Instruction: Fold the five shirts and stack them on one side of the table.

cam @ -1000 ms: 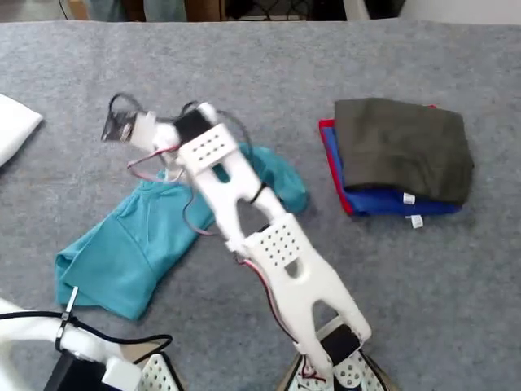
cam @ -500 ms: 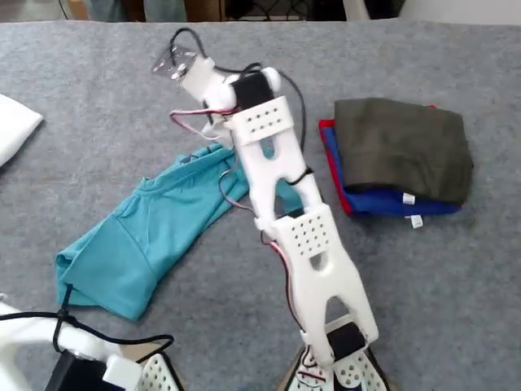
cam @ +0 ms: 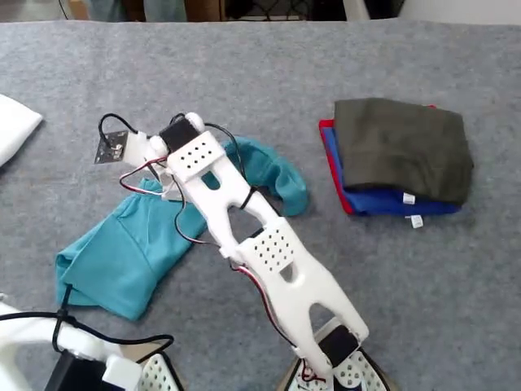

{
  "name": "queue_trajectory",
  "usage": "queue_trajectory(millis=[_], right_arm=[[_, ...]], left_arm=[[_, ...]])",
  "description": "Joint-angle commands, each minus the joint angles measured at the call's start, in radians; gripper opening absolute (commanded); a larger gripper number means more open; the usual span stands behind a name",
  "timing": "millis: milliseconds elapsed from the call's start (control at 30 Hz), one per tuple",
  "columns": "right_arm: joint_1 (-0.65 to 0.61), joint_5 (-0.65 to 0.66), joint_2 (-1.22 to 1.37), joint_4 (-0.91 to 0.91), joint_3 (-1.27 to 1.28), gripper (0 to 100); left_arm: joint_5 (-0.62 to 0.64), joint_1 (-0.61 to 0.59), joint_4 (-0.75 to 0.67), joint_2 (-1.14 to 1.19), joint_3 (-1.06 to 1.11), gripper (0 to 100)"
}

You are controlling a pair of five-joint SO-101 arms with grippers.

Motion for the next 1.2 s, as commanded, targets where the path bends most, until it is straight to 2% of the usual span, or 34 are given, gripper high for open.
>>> queue_trajectory(millis=[0,67,133,300,500,700,833,967,1033,1100,1167], right_arm=[[0.038,-0.009,-0.015,-0.015,-0.084,0.5],[0.068,-0.049,-0.025,0.014,-0.17,4.6],[0.089,-0.066,-0.039,0.058,-0.251,1.1],[0.143,-0.132,-0.159,0.071,-0.305,1.3],[0.095,-0.126,-0.404,0.068,-0.114,1.3],[0.003,0.002,-0.395,0.0,0.216,2.2],[-0.017,0.014,-0.312,-0.081,0.32,14.9],[-0.014,0.014,-0.206,-0.115,0.294,27.2],[-0.011,0.014,-0.151,-0.117,0.262,29.6],[-0.011,0.011,-0.101,-0.109,0.219,23.2],[0.0,0.008,-0.064,-0.092,0.162,6.7]], left_arm=[[0.008,-0.012,-0.014,-0.028,-0.012,5],[0.008,-0.01,-0.014,-0.025,-0.012,5],[0.008,-0.01,-0.015,-0.025,-0.012,5],[0.008,-0.004,-0.015,-0.025,-0.012,5],[0.008,-0.004,-0.015,-0.025,-0.012,5],[0.008,-0.002,-0.015,-0.025,-0.012,5],[0.008,-0.004,-0.014,-0.025,-0.007,5],[0.008,-0.008,-0.011,-0.026,-0.004,5],[0.008,-0.008,-0.009,-0.025,-0.002,5],[0.008,-0.008,-0.009,-0.025,-0.002,5],[0.008,-0.008,-0.011,-0.025,-0.002,5]])
